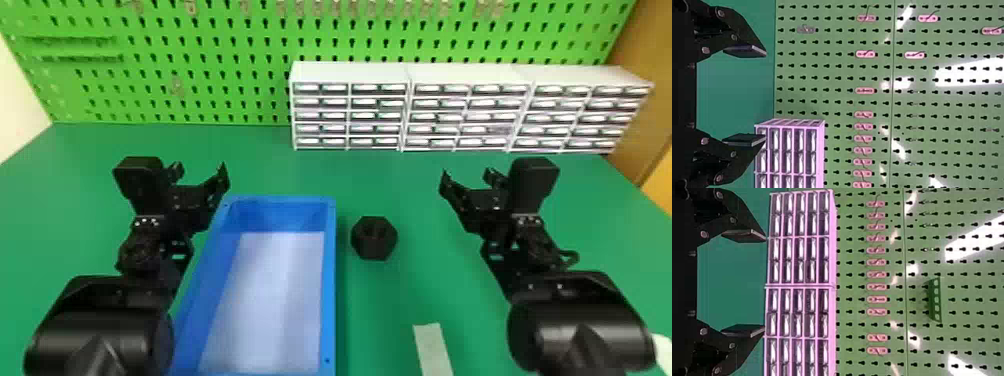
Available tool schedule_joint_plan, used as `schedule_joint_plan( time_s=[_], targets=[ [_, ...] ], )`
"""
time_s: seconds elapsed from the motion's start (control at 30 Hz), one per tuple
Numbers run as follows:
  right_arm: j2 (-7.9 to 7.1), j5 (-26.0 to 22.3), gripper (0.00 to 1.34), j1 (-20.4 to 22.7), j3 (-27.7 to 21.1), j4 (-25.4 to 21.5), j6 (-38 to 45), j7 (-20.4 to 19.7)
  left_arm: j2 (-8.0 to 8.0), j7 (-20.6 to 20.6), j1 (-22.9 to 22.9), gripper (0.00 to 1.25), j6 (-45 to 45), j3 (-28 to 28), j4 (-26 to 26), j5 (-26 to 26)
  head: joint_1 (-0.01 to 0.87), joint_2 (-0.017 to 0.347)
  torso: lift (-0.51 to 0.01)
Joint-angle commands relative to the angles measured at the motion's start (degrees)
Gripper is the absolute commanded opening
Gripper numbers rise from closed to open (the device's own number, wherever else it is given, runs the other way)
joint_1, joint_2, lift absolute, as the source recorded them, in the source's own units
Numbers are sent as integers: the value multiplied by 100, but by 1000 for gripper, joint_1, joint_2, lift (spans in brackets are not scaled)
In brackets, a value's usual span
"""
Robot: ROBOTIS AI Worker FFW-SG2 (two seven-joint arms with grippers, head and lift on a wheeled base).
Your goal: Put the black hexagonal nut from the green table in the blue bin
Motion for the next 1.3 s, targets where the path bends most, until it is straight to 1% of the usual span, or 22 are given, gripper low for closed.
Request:
schedule_joint_plan(
  time_s=[0.0, 0.07, 0.17, 0.27, 0.33, 0.43, 0.7, 0.87, 0.93, 1.03, 1.27],
  targets=[
    [-154, -21, 891, -270, 120, -54, 643, 181, 0, 0, 4, 762, 0, 7, -1, 8, 686, 51, -96],
    [-224, -21, 891, -437, 200, -54, 942, 295, 0, 0, 4, 762, 0, -2, -1, -10, 686, 51, -96],
    [-277, -12, 899, -683, 279, -54, 1390, 471, 0, 0, 4, 762, 0, -2, -1, 8, 686, 51, -96],
    [-268, 173, 905, -938, 349, 7, 1777, 770, 0, 0, 4, 762, 0, -2, -1, 8, 686, 51, -96],
    [-233, 313, 907, -1123, 419, 78, 1997, 972, 0, 0, 22, 762, 0, 7, -1, 17, 686, 51, -96],
    [-215, 437, 908, -1360, 604, 201, 2278, 1148, 0, 0, 22, 762, 0, 7, 8, 17, 686, 51, -96],
    [-250, 586, 907, -1949, 1140, 605, 2893, 1525, 0, 0, 31, 762, 0, 25, -1, 17, 686, 51, -96],
    [-277, 700, 908, -2353, 1465, 930, 3227, 1772, 0, 0, 31, 762, 0, 16, -1, 17, 686, 51, -96],
    [-277, 735, 910, -2503, 1571, 1159, 3271, 1895, 0, 0, 39, 762, 9, 25, -1, 17, 686, 51, -96],
    [-294, 727, 911, -2687, 1676, 1440, 3350, 2035, 0, 0, 39, 762, 0, 16, -1, 17, 686, 51, -96],
    [-285, 867, 911, -3083, 1869, 2108, 3552, 2404, 0, 0, 39, 762, 0, 25, -1, 17, 686, 51, -96]
  ],
)
